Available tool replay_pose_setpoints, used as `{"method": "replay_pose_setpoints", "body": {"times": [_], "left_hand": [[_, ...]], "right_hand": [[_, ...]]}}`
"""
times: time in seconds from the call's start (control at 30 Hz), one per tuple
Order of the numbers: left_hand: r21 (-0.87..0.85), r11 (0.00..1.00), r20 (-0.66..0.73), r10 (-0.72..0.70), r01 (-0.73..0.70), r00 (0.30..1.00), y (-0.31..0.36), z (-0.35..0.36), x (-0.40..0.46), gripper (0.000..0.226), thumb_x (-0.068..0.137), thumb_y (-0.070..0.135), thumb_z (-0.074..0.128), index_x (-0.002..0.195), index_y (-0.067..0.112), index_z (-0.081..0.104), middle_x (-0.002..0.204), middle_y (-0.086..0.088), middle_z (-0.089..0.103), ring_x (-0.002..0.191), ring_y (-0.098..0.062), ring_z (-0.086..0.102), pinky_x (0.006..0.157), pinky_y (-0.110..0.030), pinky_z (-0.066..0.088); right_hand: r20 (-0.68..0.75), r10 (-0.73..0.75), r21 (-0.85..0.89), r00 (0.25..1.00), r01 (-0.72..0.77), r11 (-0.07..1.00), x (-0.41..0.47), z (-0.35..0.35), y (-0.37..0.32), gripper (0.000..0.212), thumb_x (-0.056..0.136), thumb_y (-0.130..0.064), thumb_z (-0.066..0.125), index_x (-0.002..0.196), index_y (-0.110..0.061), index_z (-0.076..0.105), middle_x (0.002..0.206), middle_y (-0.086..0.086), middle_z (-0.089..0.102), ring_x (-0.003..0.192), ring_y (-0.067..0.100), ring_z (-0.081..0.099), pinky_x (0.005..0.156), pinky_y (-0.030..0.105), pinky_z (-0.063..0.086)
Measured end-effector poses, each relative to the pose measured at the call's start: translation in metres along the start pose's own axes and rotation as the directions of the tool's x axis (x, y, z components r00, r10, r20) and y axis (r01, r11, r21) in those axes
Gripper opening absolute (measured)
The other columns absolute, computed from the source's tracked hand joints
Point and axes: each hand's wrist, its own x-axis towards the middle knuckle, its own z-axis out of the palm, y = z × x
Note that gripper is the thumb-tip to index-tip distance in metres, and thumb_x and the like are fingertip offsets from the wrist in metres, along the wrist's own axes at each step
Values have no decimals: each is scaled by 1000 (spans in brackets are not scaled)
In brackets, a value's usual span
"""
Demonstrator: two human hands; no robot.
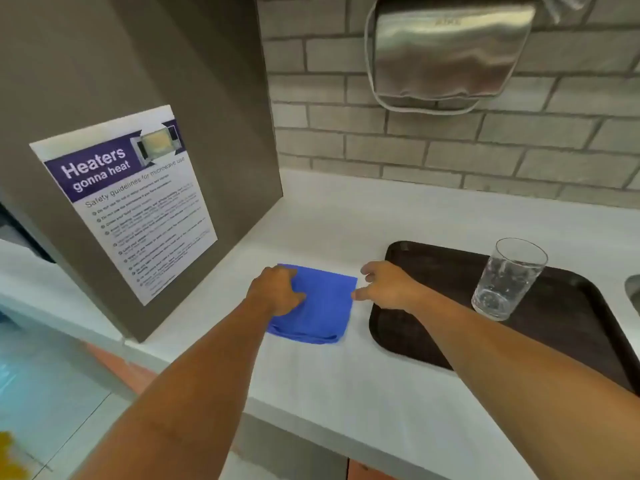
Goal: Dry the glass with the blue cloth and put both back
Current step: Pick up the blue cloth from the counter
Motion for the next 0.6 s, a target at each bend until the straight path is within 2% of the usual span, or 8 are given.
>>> {"method": "replay_pose_setpoints", "body": {"times": [0.1, 0.17, 0.33, 0.43, 0.53, 0.6], "left_hand": [[46, 999, 39, -5, 3, 999, -11, 6, 2, 72, 88, 46, 61, 149, 18, 34, 158, -6, 31, 142, -27, 30, 113, -43, 31], [68, 998, 68, -14, 10, 998, -17, 9, 3, 75, 89, 48, 58, 151, 18, 29, 160, -6, 25, 144, -27, 26, 114, -44, 28], [61, 998, 67, -5, 1, 998, -29, 17, 8, 79, 88, 52, 58, 151, 16, 27, 156, -7, 33, 141, -28, 31, 112, -44, 31], [111, 994, 55, -5, -1, 998, -30, 19, 12, 82, 86, 56, 59, 151, 17, 27, 156, -6, 32, 141, -28, 30, 111, -44, 31], [106, 994, 45, -16, 12, 999, -30, 21, 18, 86, 82, 57, 63, 150, 17, 29, 156, -6, 30, 139, -28, 30, 109, -43, 30], [50, 998, 33, -37, 35, 999, -29, 22, 21, 87, 79, 54, 68, 148, 17, 32, 153, -6, 33, 137, -28, 32, 108, -42, 30]], "right_hand": [[-31, 20, -93, 999, -23, 995, 9, 16, -3, 77, 86, -24, 74, 151, -9, 35, 155, 12, 42, 137, 29, 47, 106, 34, 42], [-64, 26, -174, 998, -36, 984, 16, 26, -3, 66, 87, -19, 70, 145, -6, 41, 149, 14, 48, 132, 30, 51, 103, 37, 45], [-93, -29, -303, 995, 0, 953, 33, 42, -1, 42, 87, -14, 63, 127, -3, 53, 132, 15, 59, 117, 31, 58, 97, 42, 49], [-91, -35, -326, 995, 3, 945, 42, 45, -2, 47, 88, -24, 66, 128, -4, 52, 133, 14, 57, 117, 31, 57, 95, 41, 49], [-70, -14, -368, 997, -13, 930, 50, 47, -5, 41, 83, -31, 71, 112, -8, 52, 127, 11, 54, 96, 26, 57, 77, 35, 48], [-67, 14, -412, 998, -41, 910, 52, 49, -6, 44, 81, -31, 74, 112, -8, 52, 126, 9, 46, 88, 24, 53, 73, 34, 46]]}}
